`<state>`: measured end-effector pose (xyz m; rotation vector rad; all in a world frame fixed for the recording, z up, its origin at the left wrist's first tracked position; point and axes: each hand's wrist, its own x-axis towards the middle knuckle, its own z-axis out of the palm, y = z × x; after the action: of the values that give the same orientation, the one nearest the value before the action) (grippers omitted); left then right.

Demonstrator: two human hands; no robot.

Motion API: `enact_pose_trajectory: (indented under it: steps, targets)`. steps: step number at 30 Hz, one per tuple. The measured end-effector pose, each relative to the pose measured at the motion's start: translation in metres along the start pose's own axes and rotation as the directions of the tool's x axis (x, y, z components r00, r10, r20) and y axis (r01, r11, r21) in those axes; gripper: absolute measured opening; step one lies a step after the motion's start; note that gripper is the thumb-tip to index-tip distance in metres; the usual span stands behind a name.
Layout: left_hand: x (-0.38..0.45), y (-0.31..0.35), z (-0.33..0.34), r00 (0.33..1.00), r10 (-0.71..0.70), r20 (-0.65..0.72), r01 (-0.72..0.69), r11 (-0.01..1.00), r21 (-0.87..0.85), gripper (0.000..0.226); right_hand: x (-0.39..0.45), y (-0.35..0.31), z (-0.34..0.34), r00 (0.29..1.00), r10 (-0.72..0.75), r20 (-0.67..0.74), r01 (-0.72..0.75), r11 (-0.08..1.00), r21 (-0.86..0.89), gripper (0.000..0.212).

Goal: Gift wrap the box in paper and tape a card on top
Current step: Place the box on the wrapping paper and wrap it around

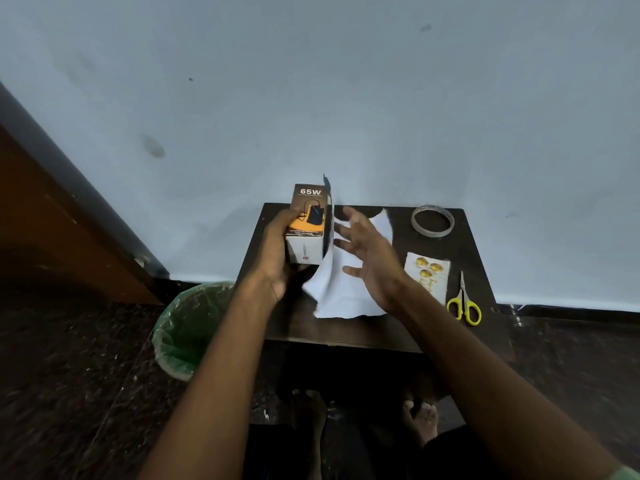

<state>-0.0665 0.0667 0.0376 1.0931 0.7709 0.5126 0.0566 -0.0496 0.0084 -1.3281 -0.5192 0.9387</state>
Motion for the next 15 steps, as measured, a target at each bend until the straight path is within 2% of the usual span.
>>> enact_pose_trajectory:
  steps: [2, 3, 5, 6, 8, 12, 15]
  targets:
    - [0.001, 0.003, -0.008, 0.998, 0.041, -0.040, -0.041, 0.999, 0.006, 0.027, -0.004, 0.011, 0.009, 0.997, -0.039, 0.068, 0.062, 0.924, -0.378, 0.069]
    - [0.001, 0.004, -0.013, 0.996, 0.045, -0.071, -0.044, 0.999, 0.014, 0.035, -0.006, 0.017, 0.011, 0.991, -0.042, 0.128, 0.109, 0.808, -0.579, 0.078]
    - [0.002, 0.009, -0.025, 0.980, 0.076, -0.185, -0.070, 0.997, 0.039, 0.041, -0.009, 0.026, 0.014, 0.975, -0.006, 0.221, 0.197, 0.476, -0.857, 0.077]
    - [0.003, 0.012, -0.031, 0.962, 0.116, -0.246, -0.105, 0.993, 0.060, 0.039, -0.011, 0.029, 0.016, 0.970, 0.043, 0.240, 0.211, 0.344, -0.915, 0.072]
    - [0.003, 0.018, -0.042, 0.922, 0.207, -0.326, -0.176, 0.977, 0.121, 0.030, -0.015, 0.037, 0.022, 0.966, 0.094, 0.239, 0.217, 0.199, -0.956, 0.064]
    - [0.002, 0.016, -0.058, 0.875, 0.345, -0.338, -0.278, 0.932, 0.233, 0.021, -0.016, 0.052, 0.031, 0.984, 0.080, 0.161, 0.155, 0.073, -0.985, 0.060]
    - [0.005, 0.011, -0.057, 0.885, 0.351, -0.306, -0.276, 0.925, 0.263, 0.020, -0.012, 0.053, 0.027, 0.988, -0.051, 0.149, 0.150, 0.026, -0.988, 0.056]
